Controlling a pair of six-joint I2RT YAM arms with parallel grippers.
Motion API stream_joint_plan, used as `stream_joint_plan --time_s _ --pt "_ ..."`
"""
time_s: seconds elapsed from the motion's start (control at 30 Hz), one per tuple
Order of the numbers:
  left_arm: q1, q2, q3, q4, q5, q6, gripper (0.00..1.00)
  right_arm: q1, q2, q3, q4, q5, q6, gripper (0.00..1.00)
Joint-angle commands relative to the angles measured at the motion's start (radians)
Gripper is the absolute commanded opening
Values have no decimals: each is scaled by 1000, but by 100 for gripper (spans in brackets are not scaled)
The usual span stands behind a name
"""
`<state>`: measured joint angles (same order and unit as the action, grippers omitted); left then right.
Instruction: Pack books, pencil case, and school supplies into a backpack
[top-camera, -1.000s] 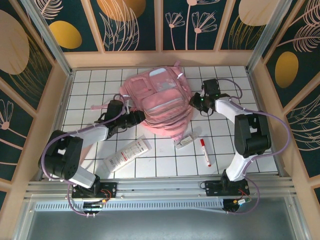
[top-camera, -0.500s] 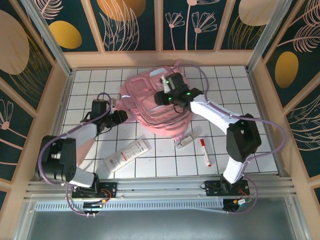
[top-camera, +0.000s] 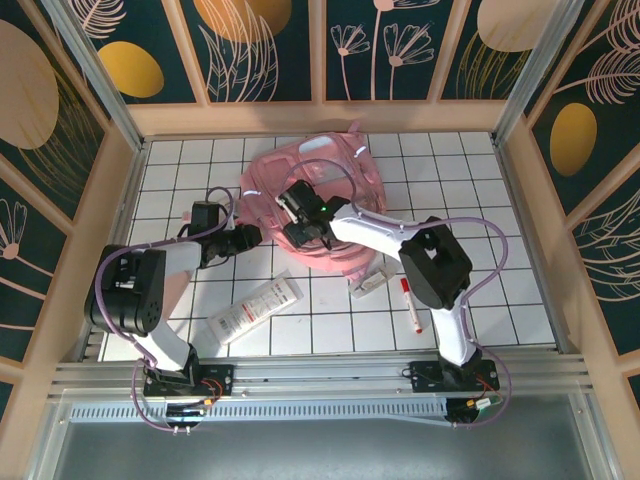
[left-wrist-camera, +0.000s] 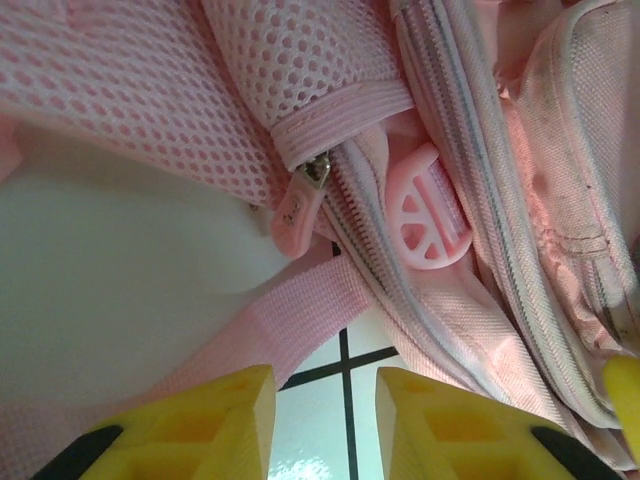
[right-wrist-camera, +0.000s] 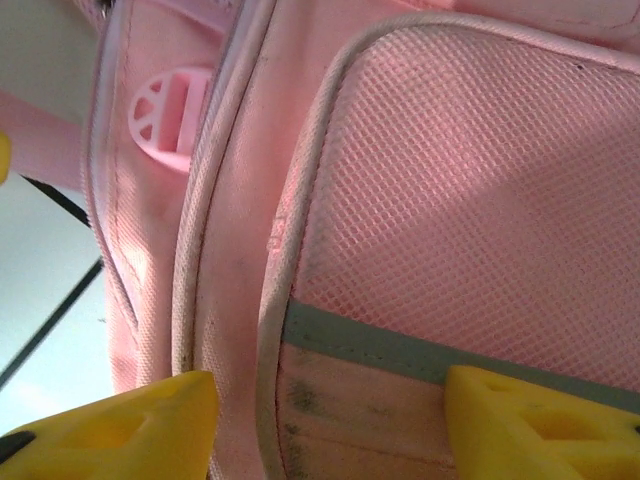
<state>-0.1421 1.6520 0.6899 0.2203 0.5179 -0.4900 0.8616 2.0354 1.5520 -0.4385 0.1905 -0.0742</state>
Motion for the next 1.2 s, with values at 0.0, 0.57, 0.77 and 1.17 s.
stream_joint_plan --time_s 0.0,0.57,0.77,1.17 --pt "3 17 1 81 36 13 33 16 40 31 -36 127 -90 63" --pt "-11 -9 -54 224 87 86 36 67 -106 -15 198 386 -241 0" --pt "-62 -47 -105 357 112 230 39 33 -139 34 136 241 -253 0" --pt "-70 -92 -317 771 84 380 45 -88 -240 34 46 -23 -295 0"
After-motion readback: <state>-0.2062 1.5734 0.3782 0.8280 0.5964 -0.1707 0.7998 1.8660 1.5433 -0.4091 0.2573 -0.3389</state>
